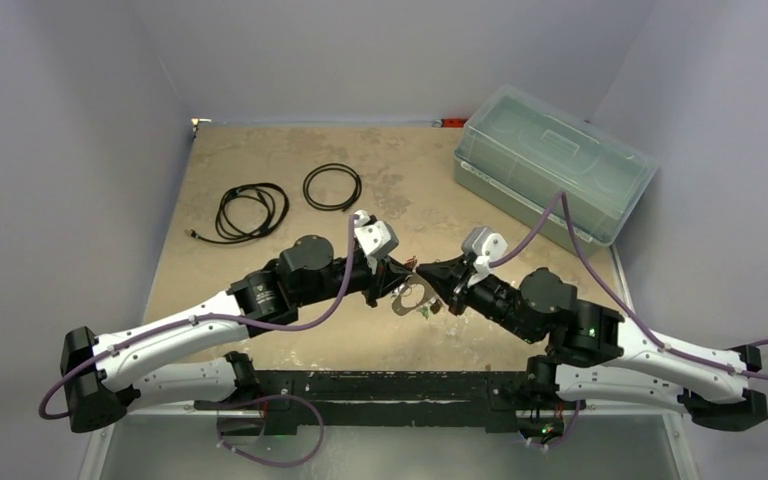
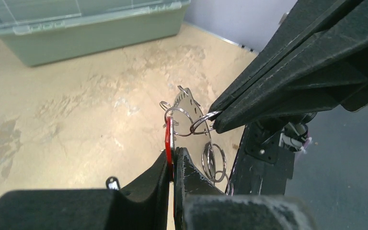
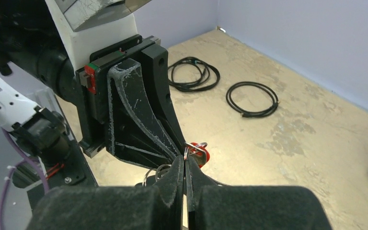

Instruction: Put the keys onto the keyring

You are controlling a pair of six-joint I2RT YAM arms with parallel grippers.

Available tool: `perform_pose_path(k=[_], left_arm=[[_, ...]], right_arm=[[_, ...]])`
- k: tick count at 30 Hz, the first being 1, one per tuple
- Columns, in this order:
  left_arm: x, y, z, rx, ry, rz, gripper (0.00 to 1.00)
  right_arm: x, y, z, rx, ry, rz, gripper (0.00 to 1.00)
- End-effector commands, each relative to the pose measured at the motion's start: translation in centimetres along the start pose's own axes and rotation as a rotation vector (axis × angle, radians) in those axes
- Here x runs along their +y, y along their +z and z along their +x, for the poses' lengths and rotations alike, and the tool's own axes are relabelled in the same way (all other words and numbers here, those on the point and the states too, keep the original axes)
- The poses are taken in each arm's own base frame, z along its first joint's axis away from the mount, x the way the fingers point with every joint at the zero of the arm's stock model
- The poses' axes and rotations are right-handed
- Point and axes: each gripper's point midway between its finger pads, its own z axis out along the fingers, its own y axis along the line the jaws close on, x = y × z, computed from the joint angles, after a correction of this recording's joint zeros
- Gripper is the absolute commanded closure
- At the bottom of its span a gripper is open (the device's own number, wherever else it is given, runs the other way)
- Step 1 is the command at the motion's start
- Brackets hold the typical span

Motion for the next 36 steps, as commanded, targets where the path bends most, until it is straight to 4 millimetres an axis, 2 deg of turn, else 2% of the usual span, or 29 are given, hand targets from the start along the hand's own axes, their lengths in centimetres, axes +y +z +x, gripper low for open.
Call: perform_pose_path(k=[1, 8, 16, 18, 23, 25, 28, 30, 33, 36], left_arm=[[0.8, -0.4, -0.5, 0.064, 0.025, -0.065, 1.0], [1.1, -1.2, -0.4, 0.108, 0.028, -0.095, 1.0], [0.1, -1.2, 0.5, 0.171, 0.038, -0.046, 1.0], [-0.1, -1.2, 0.2, 0.167, 0.034, -0.036, 1.0], [-0.4, -1.8, -2.2, 0.117, 0.025, -0.046, 1.0], [-0.2, -2.0, -3.0, 0.11, 0.02, -0.066, 1.0], [0.4, -2.2, -4.1, 0.096, 0.016, -0.107, 1.0], [1.7, -2.2, -4.1, 0.105, 0.023, -0.18, 1.0], [3.6, -2.3, -3.6, 0.135, 0.034, -0.289, 1.0], [5.5, -2.1, -3.1, 0.16, 0.049, -0.392, 1.0]], right_arm=[[-0.8, 0.2, -0.4, -0.005, -0.01, 0.049, 1.0], [-3.1, 0.1, 0.3, 0.024, 0.004, 0.188, 1.0], [-2.3, 0.2, 0.6, 0.033, 0.003, 0.146, 1.0], [-2.0, 0.3, 0.9, 0.04, -0.005, 0.128, 1.0], [-1.7, 1.0, 2.0, 0.076, -0.032, 0.123, 1.0], [-1.7, 1.2, 2.1, 0.084, -0.037, 0.125, 0.92], [-1.7, 1.3, 2.0, 0.089, -0.039, 0.126, 0.66], [-1.8, 1.2, 1.6, 0.077, -0.035, 0.131, 0.53], [-2.2, 0.8, 1.0, 0.054, -0.025, 0.145, 0.41], [-2.6, 0.3, 0.4, 0.024, -0.007, 0.159, 0.36]])
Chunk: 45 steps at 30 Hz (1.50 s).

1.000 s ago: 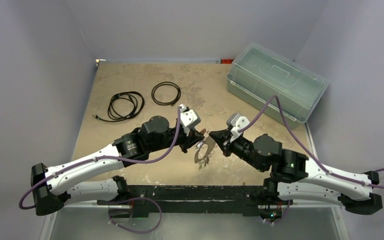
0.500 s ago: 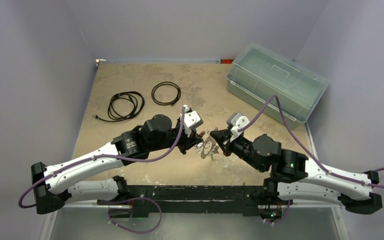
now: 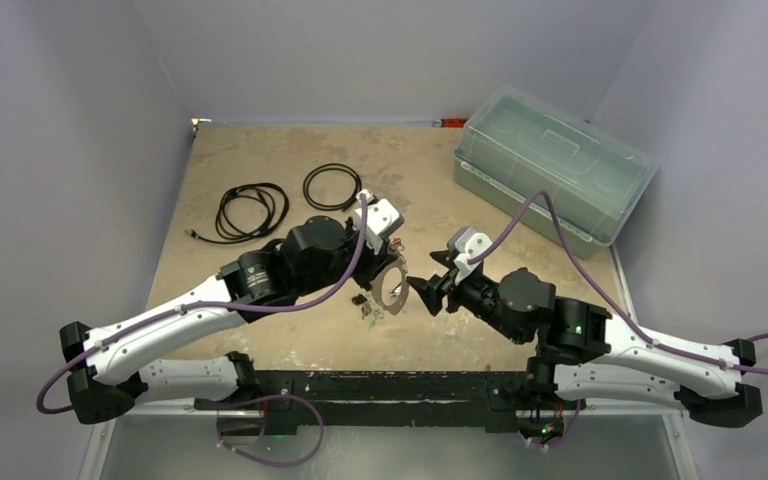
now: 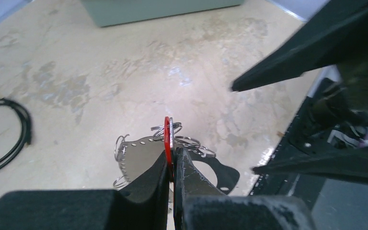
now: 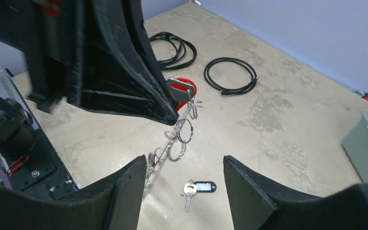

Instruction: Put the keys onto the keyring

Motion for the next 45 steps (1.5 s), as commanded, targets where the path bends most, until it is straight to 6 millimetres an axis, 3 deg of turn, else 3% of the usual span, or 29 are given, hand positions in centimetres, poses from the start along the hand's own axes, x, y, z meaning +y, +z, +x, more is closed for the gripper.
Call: perform_pose_path(k=[1, 10, 14, 19, 24, 29, 32, 34, 36, 40, 43, 45], left_arm=[[3.3, 0.4, -1.4, -0.02, 0.005, -0.202, 1.0], [7.7, 3.2, -1.2, -0.004, 0.076, -0.473, 1.0], [8.9, 5.6, -1.3, -0.002, 0.082, -0.492, 1.0], [11.9, 8.4, -2.0, 0.013, 0.073, -0.523, 1.0], [14.5, 10.8, -4.0, 0.002, 0.067, -0.541, 1.0], [16.5, 13.2, -8.7, -0.063, 0.044, -0.562, 1.0], [17.4, 13.3, -11.4, -0.115, 0.049, -0.602, 1.0], [17.6, 12.4, -11.9, -0.136, 0.082, -0.614, 1.0], [17.9, 11.4, -10.2, -0.138, 0.069, -0.641, 1.0], [19.1, 9.1, -2.5, -0.088, -0.027, -0.73, 1.0], [19.2, 8.2, 5.5, -0.034, -0.097, -0.745, 1.0], [19.7, 7.1, 12.0, 0.073, -0.125, -0.78, 1.0]], right_arm=[[-1.2, -1.1, -2.7, -0.096, 0.058, 0.039, 0.35], [-1.8, -1.9, -2.5, -0.121, 0.101, 0.052, 0.33], [-2.1, -2.5, -2.7, -0.138, 0.124, 0.053, 0.32], [-3.1, -3.3, -3.1, -0.164, 0.151, 0.09, 0.31], [-4.1, -3.9, -3.4, -0.186, 0.172, 0.126, 0.29], [-4.7, -4.4, -4.3, -0.205, 0.178, 0.148, 0.28], [-4.7, -4.6, -5.0, -0.209, 0.181, 0.146, 0.28], [-4.6, -4.6, -4.9, -0.203, 0.185, 0.143, 0.28], [-4.6, -4.6, -4.6, -0.199, 0.189, 0.142, 0.28], [-4.4, -4.2, -3.8, -0.189, 0.191, 0.137, 0.27], [-3.9, -3.9, -3.5, -0.175, 0.187, 0.124, 0.27], [-3.8, -3.7, -3.2, -0.163, 0.187, 0.12, 0.27]])
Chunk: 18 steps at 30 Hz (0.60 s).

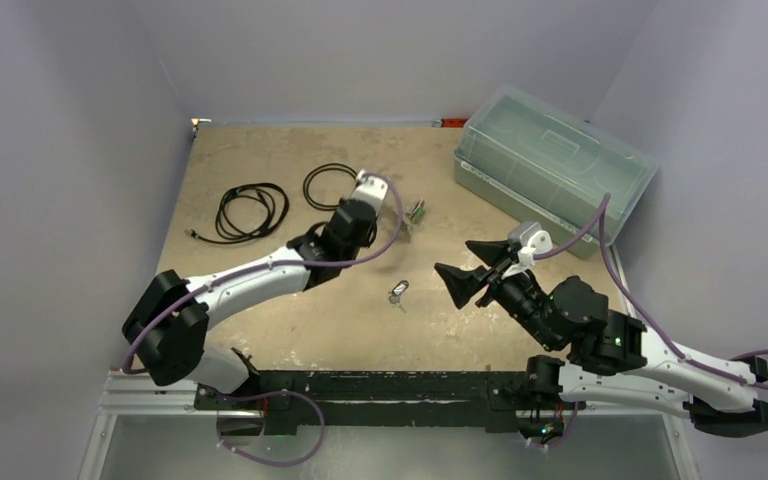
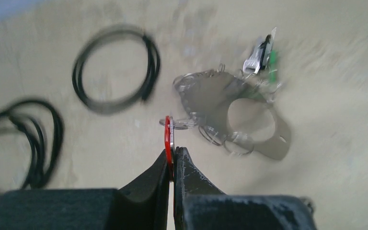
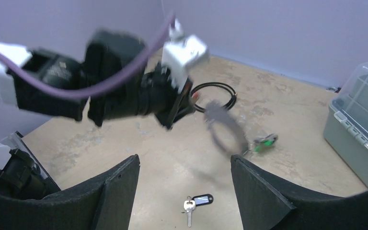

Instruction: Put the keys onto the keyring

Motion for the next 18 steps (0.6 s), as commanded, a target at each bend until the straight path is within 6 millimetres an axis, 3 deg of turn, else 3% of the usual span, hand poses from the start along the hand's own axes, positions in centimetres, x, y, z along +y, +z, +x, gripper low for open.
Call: perform_pose_path(k=[1, 3, 13, 18], left_arm=[[2.1, -0.2, 8.2, 0.086, -0.117, -0.084, 1.0], [2.3, -0.4, 10.5, 0.133, -0.129, -0.078, 1.0], [2.3, -2.9, 17.2, 0.342, -0.149, -0.074, 1.0], [2.8, -4.4, 18.9, 0.381, -0.179, -0.079, 1.0]], right_arm=[[0.2, 0.2, -0.3, -0.006, 0.032, 0.001, 0.27], [0.4, 0.3, -0.2, -0.015, 0.03, -0.005, 0.27], [0.8, 1.4, -0.1, 0.005, -0.012, 0.008, 0.26], [0.4, 1.9, 0.2, 0.008, -0.005, 0.058, 0.23]])
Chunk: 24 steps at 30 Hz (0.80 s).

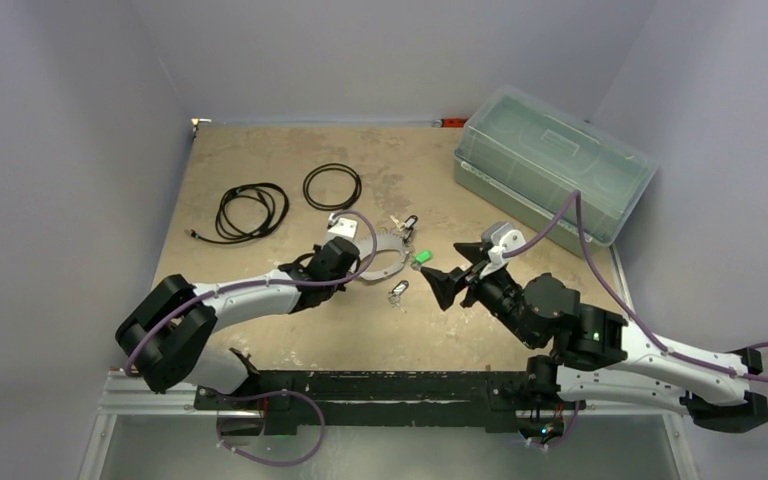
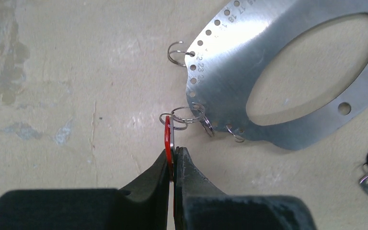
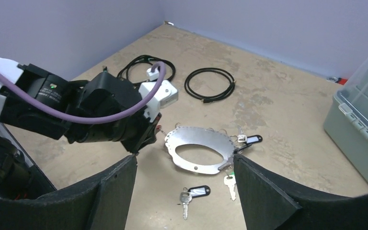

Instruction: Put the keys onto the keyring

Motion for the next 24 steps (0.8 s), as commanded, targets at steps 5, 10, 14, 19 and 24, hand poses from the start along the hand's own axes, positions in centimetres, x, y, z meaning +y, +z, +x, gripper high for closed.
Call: perform_pose_path(k=[5, 10, 14, 19, 24], left_arm=[[0.5, -2.5, 1.4, 0.018, -0.122, 0.051, 0.67], [2.4, -5.5, -1.4, -0.064, -0.187, 0.014, 0.12], [4.2, -9.7, -8.0, -0.191, -0.275, -0.023, 0.02], [7.6, -16.0, -14.5, -0.311, -0.283, -0.086, 0.01], [15.7, -21.5, -16.5, -0.484, -0.36, -0.407, 0.01]], right_arm=[[-1.8, 0.8, -1.6, -0.066, 0.057, 0.15, 0.16], [-3.3, 0.9, -1.4, -0.107, 0.102, 0.249, 0.09], [-2.8, 1.1, -2.4, -0.139, 0.15, 0.226, 0.01], [-2.1, 1.6, -4.2, -0.177, 0.194, 0.215, 0.01], [-2.1, 3.4, -4.6, -0.206, 0.177, 0.298, 0.01]])
